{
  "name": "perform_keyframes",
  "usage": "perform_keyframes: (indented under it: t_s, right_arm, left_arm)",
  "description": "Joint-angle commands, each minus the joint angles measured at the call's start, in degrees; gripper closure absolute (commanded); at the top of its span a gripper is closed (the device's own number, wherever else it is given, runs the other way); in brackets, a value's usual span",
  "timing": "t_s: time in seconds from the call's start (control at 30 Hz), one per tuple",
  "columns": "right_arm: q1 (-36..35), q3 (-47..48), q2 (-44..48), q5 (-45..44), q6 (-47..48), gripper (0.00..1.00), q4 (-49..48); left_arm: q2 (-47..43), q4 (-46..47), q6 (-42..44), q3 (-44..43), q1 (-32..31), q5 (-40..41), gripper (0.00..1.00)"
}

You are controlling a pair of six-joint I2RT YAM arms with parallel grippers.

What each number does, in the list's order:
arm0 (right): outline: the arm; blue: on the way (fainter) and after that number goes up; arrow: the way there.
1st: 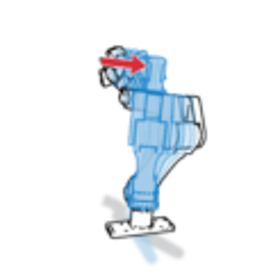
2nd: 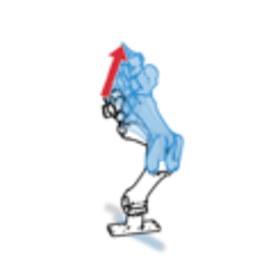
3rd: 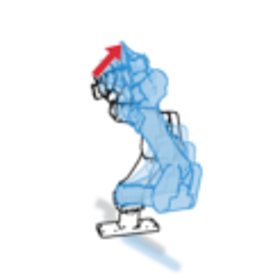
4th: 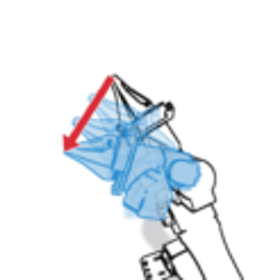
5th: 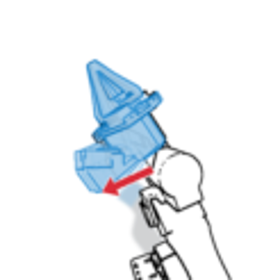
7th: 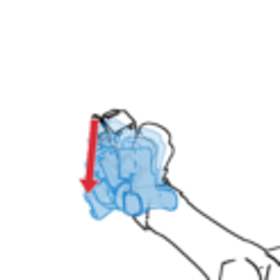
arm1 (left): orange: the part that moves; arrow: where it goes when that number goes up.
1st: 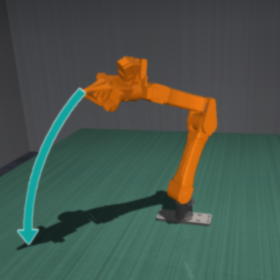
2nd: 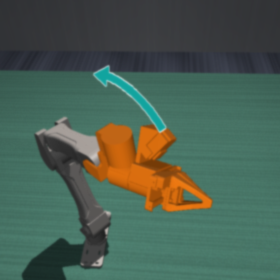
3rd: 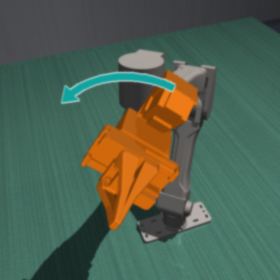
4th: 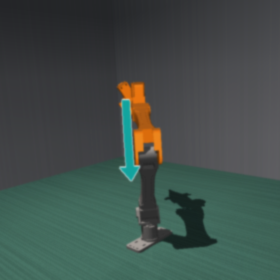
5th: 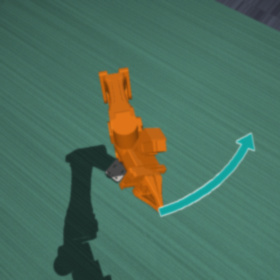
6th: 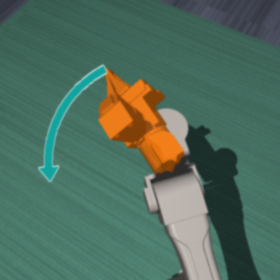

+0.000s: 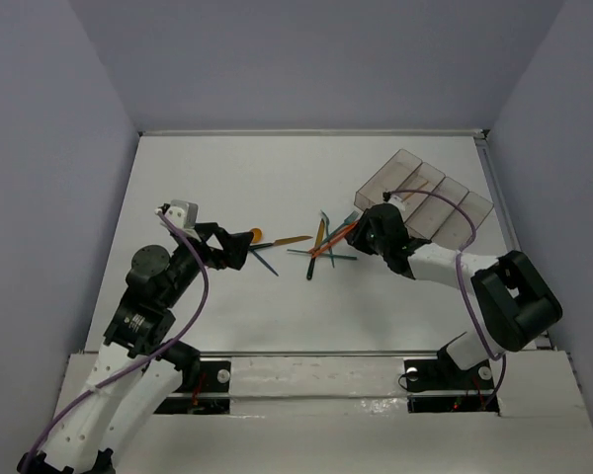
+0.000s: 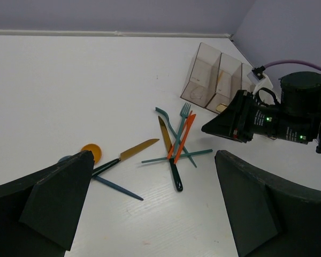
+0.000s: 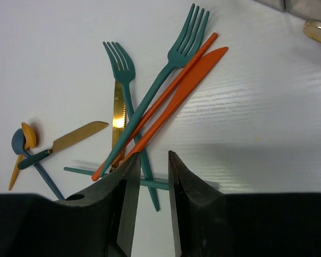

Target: Sort the eating utensils into containers

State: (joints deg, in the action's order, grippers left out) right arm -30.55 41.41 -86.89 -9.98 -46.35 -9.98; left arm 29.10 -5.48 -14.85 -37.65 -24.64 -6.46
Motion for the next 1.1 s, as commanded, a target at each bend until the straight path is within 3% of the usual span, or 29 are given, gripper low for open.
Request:
perform_keyframes:
  t_s: [0.0, 0.2, 0.43, 0.57, 1.07]
  right_arm:
    - [-0.92, 1.21, -2.31, -0.31, -3.22, 0.77, -7.96]
    - [-2.59, 6.66, -7.32, -2.41, -0.15, 0.78, -3.65]
    - [-3.29, 15.71, -14.17, -8.12, 4.07, 0.69, 6.28]
    - [-3.29, 19.58, -17.34, -9.09, 5.13, 0.68, 8.83]
    - [-3.29, 25.47, -23.32, -10.41, 5.48, 0.68, 13.58]
  left_arm:
    - [-0.89, 2.05, 0.17, -2.52, 0.82, -1.01, 0.01]
    - [-1.06, 1.87, 0.17, -2.52, 0.83, -0.84, 0.01]
    - [-0.63, 1.96, 0.09, -2.52, 1.35, -1.63, 0.01]
    - [-0.8, 2.05, 0.09, -2.52, 1.35, -1.89, 0.01]
    - [-0.71, 2.31, 0.0, -2.52, 1.88, -2.59, 0.01]
